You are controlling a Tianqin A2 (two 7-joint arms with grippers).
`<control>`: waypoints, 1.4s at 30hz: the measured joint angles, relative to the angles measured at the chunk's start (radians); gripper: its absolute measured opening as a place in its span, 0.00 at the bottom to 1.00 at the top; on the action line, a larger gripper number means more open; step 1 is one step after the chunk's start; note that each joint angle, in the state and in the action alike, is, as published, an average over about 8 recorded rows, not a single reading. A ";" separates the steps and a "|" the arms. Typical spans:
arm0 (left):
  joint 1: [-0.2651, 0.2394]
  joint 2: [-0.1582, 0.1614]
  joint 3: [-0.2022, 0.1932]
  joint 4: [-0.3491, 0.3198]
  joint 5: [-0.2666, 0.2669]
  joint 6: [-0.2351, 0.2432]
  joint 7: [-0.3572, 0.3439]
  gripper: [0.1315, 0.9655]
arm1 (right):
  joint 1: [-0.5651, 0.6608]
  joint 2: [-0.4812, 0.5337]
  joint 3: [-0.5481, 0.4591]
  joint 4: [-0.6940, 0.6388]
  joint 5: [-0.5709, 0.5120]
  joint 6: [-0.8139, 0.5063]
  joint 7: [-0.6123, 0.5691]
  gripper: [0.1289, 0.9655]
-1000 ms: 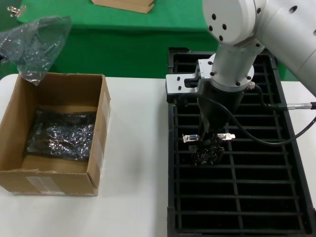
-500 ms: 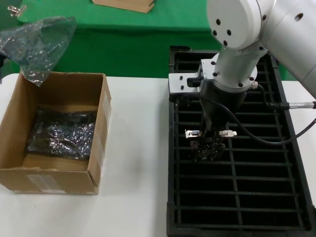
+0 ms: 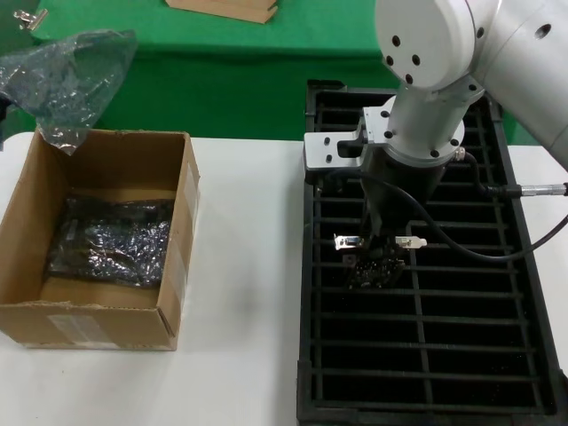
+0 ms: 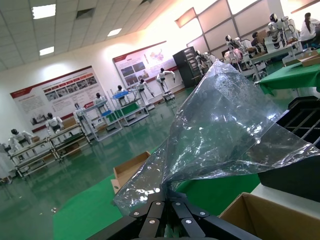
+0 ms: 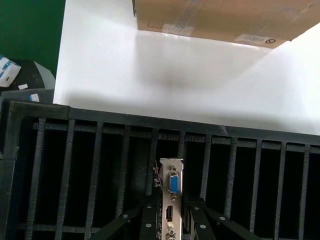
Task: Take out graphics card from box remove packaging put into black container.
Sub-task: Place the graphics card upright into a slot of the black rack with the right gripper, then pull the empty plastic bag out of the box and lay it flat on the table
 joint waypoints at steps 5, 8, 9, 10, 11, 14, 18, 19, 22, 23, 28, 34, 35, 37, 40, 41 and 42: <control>0.001 0.001 -0.001 0.000 -0.001 -0.002 0.000 0.01 | 0.003 0.003 -0.008 0.004 0.012 0.000 0.002 0.09; 0.001 0.002 -0.001 0.000 -0.001 -0.003 0.001 0.01 | 0.004 0.005 -0.011 0.005 0.015 0.000 0.003 0.09; 0.001 0.003 -0.001 0.000 -0.001 -0.003 0.001 0.01 | 0.005 0.005 -0.011 0.006 0.016 0.000 0.003 0.09; 0.001 0.003 -0.002 0.000 -0.002 -0.003 0.002 0.01 | 0.005 0.006 -0.012 0.006 0.017 0.000 0.003 0.09; 0.001 0.004 -0.002 0.000 -0.002 -0.003 0.002 0.01 | 0.006 0.006 -0.012 0.006 0.018 0.000 0.003 0.11; 0.002 0.005 -0.002 0.000 -0.002 -0.004 0.002 0.01 | 0.007 0.007 -0.014 0.007 0.022 0.000 0.002 0.17; 0.002 0.007 -0.002 0.000 -0.002 -0.004 0.003 0.01 | 0.011 0.011 -0.019 0.010 0.033 0.000 0.001 0.26; 0.002 0.008 -0.003 0.000 -0.002 -0.005 0.003 0.01 | 0.012 0.012 -0.021 0.012 0.037 0.000 0.001 0.26; 0.003 0.010 -0.003 0.000 -0.003 -0.006 0.003 0.01 | 0.015 0.015 -0.027 0.017 0.048 0.000 0.004 0.26; 0.003 0.010 -0.004 0.000 -0.003 -0.006 0.004 0.01 | 0.016 0.016 -0.029 0.019 0.051 0.000 0.004 0.25; 0.004 0.013 -0.005 0.000 -0.005 -0.006 0.005 0.01 | 0.020 0.021 -0.036 0.026 0.062 0.000 0.007 0.22; 0.004 0.015 -0.005 -0.001 -0.005 -0.004 0.006 0.01 | 0.023 0.028 -0.029 0.032 0.058 0.000 0.010 0.16; 0.004 0.015 -0.005 -0.001 -0.004 -0.003 0.006 0.01 | 0.023 0.029 -0.024 0.034 0.053 0.000 0.010 0.15; 0.003 0.016 -0.004 -0.001 -0.004 -0.002 0.006 0.01 | 0.022 0.030 -0.007 0.035 0.039 0.001 0.012 0.12; 0.000 0.018 0.000 -0.002 0.000 0.003 0.006 0.01 | 0.024 0.026 0.035 0.034 0.006 0.006 0.013 0.09; -0.002 0.019 0.002 -0.003 0.002 0.005 0.006 0.01 | 0.025 0.023 0.052 0.032 -0.008 0.010 0.014 0.08; -0.005 0.020 0.005 -0.004 0.004 0.007 0.006 0.01 | 0.028 0.020 0.071 0.031 -0.022 0.015 0.015 0.07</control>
